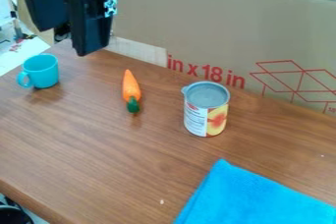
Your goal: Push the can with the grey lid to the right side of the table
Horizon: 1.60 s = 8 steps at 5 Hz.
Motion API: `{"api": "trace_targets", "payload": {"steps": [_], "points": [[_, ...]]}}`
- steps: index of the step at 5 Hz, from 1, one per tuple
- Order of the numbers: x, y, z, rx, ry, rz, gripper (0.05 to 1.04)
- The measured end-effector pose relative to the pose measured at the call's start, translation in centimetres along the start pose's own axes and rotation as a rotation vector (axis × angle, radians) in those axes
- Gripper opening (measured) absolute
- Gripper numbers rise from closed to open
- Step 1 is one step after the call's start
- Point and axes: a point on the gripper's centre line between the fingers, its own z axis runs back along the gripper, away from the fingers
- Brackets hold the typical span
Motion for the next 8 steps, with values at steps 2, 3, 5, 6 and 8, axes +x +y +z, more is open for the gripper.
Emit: {"api": "trace_targets", "payload": {"steps": [2, 3, 5, 6, 8], "points": [[3.5, 2.0, -2.7, -0.018, 0.045, 0.074, 1.001], [6.6, 4.9, -4.4, 0.007, 0.049, 0.155, 1.001], [11.0, 10.3, -8.3, 0.254, 0.159, 0.106, 1.001], [13.5, 10.5, -10.1, 0.252, 0.212, 0.108, 1.001], [20.0, 8.3, -13.0, 0.161, 0.192, 0.035, 1.001]]}}
